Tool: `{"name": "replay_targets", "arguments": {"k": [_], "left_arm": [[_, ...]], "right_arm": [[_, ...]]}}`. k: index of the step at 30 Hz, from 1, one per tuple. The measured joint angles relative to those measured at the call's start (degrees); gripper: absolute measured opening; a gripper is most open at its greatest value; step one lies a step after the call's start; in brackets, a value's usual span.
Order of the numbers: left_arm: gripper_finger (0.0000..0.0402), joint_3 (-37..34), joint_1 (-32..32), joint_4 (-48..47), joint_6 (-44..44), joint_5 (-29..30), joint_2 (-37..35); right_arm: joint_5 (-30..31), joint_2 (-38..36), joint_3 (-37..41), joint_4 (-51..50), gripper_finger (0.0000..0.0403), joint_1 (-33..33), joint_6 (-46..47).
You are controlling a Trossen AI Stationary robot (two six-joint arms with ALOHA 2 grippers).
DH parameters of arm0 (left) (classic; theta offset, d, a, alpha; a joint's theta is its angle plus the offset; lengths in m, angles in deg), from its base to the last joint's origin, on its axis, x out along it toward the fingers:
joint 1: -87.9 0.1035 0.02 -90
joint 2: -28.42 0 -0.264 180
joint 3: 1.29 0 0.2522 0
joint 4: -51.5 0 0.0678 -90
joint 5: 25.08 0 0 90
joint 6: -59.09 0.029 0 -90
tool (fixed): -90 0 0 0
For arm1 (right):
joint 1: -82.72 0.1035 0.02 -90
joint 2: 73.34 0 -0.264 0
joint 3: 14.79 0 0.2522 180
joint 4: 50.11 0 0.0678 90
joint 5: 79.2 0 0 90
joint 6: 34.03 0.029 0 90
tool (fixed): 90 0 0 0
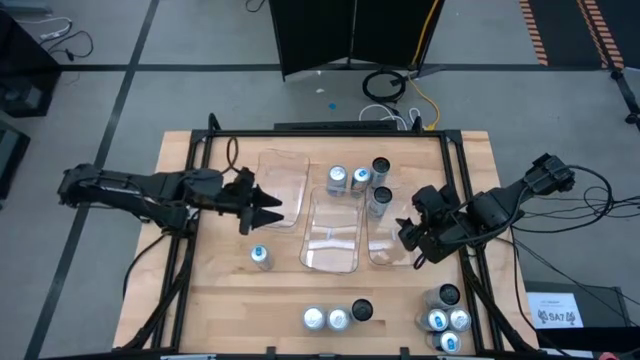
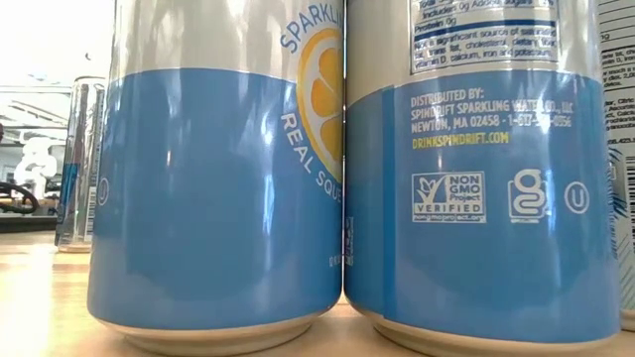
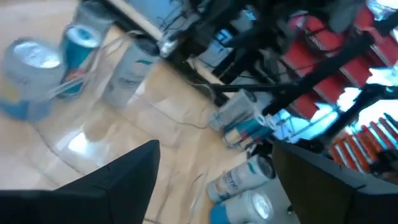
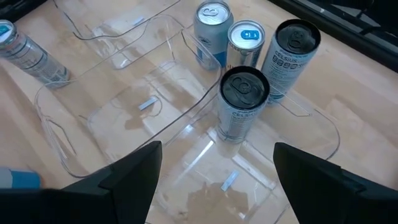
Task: Sort soda cans
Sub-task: Put the middle left blue soda can into the left transparent bin
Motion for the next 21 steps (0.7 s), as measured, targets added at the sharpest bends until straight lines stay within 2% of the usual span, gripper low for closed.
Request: {"name": "replay_targets", "arguments": {"k": [4,8,10,13,17,21], "left_arm": [[0.0321,4.75,-2.76,-4.22,4.8,2.7,0.51],[0.0321,11.88,-5.97,-16.84,8.33,8.75,2.16],[0.0321,14.47,-7.07,-21.96,10.41,9.16,3.18],[0.0321,15.5,-7.91,-22.17,10.77,6.71,3.69],[0.0321,15.5,-8.5,-21.48,3.81,6.29,3.69],[0.0321,15.5,-8.49,-22.91,5.62,7.56,3.78]], "right_arm": [[0.0,0.0,0.0,0.7,0.0302,0.0,-0.42],[0.0,0.0,0.0,0.96,0.0302,0.0,-0.42],[0.0,0.0,0.0,1.27,0.0302,0.0,-0.42],[-0.02,0.0,0.0,1.29,0.0302,0.0,-0.42],[0.0,0.01,0.0,1.37,0.0302,0.0,-0.42],[0.0,0.0,0.0,2.01,0.0302,0.0,-0.42]]}}
